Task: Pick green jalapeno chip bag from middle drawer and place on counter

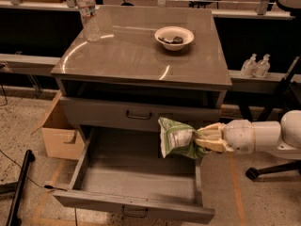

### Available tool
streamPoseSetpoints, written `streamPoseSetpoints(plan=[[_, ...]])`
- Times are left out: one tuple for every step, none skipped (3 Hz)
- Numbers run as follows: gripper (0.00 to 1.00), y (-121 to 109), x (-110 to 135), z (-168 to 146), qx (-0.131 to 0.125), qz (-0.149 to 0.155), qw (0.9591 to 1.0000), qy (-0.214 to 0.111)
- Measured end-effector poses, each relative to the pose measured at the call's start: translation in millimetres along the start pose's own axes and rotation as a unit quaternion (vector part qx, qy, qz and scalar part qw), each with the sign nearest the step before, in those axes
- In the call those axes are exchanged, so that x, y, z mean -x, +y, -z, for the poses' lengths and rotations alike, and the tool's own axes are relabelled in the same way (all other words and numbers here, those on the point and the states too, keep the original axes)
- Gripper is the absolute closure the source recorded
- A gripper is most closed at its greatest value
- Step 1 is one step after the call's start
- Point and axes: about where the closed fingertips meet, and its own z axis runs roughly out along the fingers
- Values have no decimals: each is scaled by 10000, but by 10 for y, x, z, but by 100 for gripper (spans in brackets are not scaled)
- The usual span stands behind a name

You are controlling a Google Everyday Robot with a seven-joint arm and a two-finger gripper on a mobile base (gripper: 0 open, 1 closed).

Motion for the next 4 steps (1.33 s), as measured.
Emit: streamPoseSetpoints(plan=[[100, -1, 6, -1, 3, 2, 10000, -6], [100, -20, 149, -33, 72, 54, 9999, -134], [100, -93, 585, 69, -166, 157, 9993, -297], [100, -184, 1039, 108, -272, 284, 9991, -148]])
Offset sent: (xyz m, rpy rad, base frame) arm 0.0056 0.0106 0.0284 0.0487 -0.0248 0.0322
